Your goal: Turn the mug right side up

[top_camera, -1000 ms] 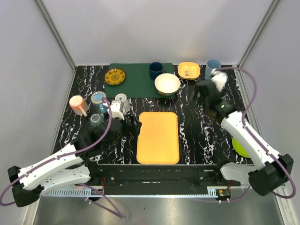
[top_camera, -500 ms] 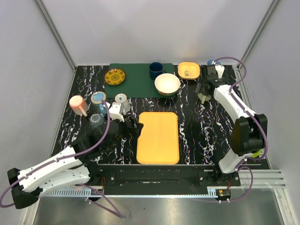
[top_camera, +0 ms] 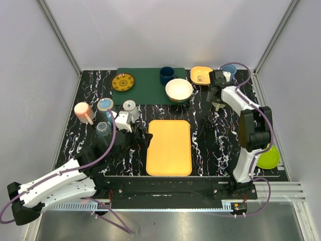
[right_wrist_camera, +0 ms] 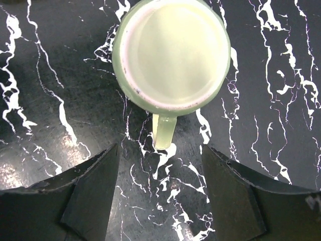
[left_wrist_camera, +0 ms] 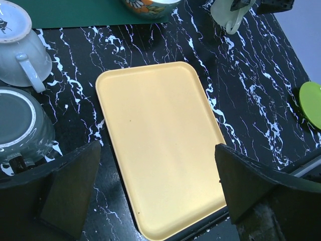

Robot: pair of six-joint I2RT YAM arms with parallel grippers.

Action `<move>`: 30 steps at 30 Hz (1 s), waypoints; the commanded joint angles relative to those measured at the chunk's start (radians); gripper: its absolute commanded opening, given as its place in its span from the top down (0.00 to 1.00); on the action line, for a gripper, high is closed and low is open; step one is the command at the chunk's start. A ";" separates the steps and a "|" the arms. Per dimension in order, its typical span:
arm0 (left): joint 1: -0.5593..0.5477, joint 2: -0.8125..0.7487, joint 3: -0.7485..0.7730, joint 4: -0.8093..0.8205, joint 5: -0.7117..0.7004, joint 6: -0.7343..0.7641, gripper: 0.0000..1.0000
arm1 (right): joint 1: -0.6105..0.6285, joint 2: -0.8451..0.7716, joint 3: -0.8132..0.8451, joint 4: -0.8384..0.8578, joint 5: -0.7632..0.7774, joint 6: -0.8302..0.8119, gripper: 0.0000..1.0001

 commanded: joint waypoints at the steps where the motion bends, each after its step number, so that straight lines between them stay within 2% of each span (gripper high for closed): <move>1: 0.004 -0.025 -0.021 0.060 0.029 -0.004 0.01 | -0.023 0.032 0.061 0.054 0.018 -0.018 0.29; 8: 0.004 -0.013 -0.030 0.063 0.015 -0.007 0.01 | -0.033 0.071 0.052 0.135 0.045 -0.005 0.37; 19: 0.004 0.008 -0.040 0.073 0.009 -0.010 0.01 | -0.053 0.128 0.061 0.164 0.031 0.008 0.48; 23: 0.004 0.021 -0.036 0.078 0.015 -0.012 0.01 | -0.056 0.112 0.030 0.200 0.011 0.013 0.62; 24: 0.004 0.021 -0.036 0.081 0.015 -0.012 0.01 | -0.058 0.112 0.030 0.203 0.009 0.011 0.72; 26: 0.004 0.027 -0.036 0.087 0.018 -0.012 0.01 | -0.058 0.109 0.030 0.203 0.003 0.010 0.82; 27: 0.004 0.030 -0.036 0.089 0.021 -0.013 0.01 | -0.058 0.108 0.029 0.201 0.002 0.010 1.00; 30: 0.004 0.038 -0.035 0.092 0.024 -0.016 0.01 | -0.059 0.088 0.015 0.203 -0.001 0.019 1.00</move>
